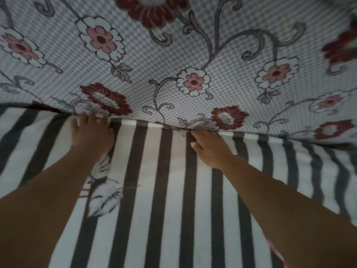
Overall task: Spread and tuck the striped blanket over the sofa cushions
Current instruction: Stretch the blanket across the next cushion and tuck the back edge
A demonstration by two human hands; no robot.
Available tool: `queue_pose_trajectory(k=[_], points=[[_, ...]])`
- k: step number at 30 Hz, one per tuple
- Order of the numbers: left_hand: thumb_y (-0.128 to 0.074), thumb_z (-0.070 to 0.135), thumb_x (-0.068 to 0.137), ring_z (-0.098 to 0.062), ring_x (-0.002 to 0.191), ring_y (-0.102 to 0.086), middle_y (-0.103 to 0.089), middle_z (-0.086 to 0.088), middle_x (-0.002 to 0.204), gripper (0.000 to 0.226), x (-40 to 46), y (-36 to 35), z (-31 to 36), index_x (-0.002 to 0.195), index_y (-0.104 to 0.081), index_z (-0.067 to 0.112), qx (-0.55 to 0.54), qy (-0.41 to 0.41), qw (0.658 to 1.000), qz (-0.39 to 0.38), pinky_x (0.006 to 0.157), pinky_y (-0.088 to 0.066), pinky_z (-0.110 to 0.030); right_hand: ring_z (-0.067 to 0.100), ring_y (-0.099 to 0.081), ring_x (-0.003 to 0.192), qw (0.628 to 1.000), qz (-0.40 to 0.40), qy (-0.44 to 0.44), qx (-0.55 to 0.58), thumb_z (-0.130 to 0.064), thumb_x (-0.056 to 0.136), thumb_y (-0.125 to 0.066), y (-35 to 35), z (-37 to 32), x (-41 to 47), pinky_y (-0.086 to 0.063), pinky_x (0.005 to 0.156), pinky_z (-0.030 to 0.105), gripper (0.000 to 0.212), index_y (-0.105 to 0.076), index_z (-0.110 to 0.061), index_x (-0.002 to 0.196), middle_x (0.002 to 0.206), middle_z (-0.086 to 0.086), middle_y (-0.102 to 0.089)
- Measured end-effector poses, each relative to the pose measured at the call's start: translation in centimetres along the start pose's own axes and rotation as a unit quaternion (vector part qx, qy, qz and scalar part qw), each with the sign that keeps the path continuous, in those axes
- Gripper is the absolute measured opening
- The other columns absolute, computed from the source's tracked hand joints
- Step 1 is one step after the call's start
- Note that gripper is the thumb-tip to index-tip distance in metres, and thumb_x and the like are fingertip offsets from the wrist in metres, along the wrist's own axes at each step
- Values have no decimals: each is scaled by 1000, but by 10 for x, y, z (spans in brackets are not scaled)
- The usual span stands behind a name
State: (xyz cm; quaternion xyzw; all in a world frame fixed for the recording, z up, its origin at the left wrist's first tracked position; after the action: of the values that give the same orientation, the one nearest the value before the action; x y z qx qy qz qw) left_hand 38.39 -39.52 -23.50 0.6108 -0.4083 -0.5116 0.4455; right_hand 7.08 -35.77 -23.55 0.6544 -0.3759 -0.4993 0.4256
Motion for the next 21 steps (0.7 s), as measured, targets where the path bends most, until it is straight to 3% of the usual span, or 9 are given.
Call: queue_pose_trajectory(k=[4, 6, 11, 17, 21], points=[[-41, 21, 87, -35, 125, -48, -56, -20, 131, 42, -53, 32, 122, 122, -59, 5, -84, -213, 971, 63, 106, -36, -46, 31, -55, 114, 999, 30, -43, 5, -27, 95, -43, 33, 54, -48, -42, 93, 37, 31, -52, -16, 123, 124, 8, -60], [-35, 20, 88, -32, 119, -54, -60, -15, 127, 43, -80, 38, 182, 121, -60, 9, -146, -271, 951, 30, 103, -41, -40, 32, -57, 109, 996, 32, -76, 13, -25, 95, -43, 43, 92, -74, -43, 90, 36, 27, -57, -15, 117, 118, 9, -63], [-41, 19, 95, -19, 135, -39, -46, 0, 145, 43, -136, 38, 312, 138, -46, 24, -219, -314, 922, -67, 113, -29, -29, 31, -57, 112, 986, 34, -164, 4, -30, 97, -40, 62, 195, -142, -43, 97, 40, 33, -56, -19, 124, 122, 9, -63], [-38, 22, 97, -16, 138, -36, -40, 4, 149, 45, -191, 54, 442, 142, -38, 28, -217, -357, 904, -95, 114, -29, -31, 30, -58, 107, 980, 52, -193, 8, -30, 96, -39, 68, 297, -189, -44, 92, 40, 30, -59, -22, 117, 115, 8, -65], [-39, 21, 98, -18, 135, -39, -42, 2, 147, 45, -208, 61, 519, 142, -38, 28, -200, -337, 917, -76, 109, -31, -30, 31, -58, 104, 983, 60, -175, 13, -25, 95, -40, 63, 361, -209, -41, 85, 37, 25, -58, -21, 111, 112, 8, -65]])
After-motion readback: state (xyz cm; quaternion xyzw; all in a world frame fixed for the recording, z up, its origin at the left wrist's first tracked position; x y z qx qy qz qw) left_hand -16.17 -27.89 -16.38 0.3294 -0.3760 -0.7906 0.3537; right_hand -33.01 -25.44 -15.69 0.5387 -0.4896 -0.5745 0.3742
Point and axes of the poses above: each hand's wrist, its own x-axis towards the middle knuckle, its own y-axis out of the back of the hand, z = x × y, the point moved 10 cm from there along x, towards the middle knuckle
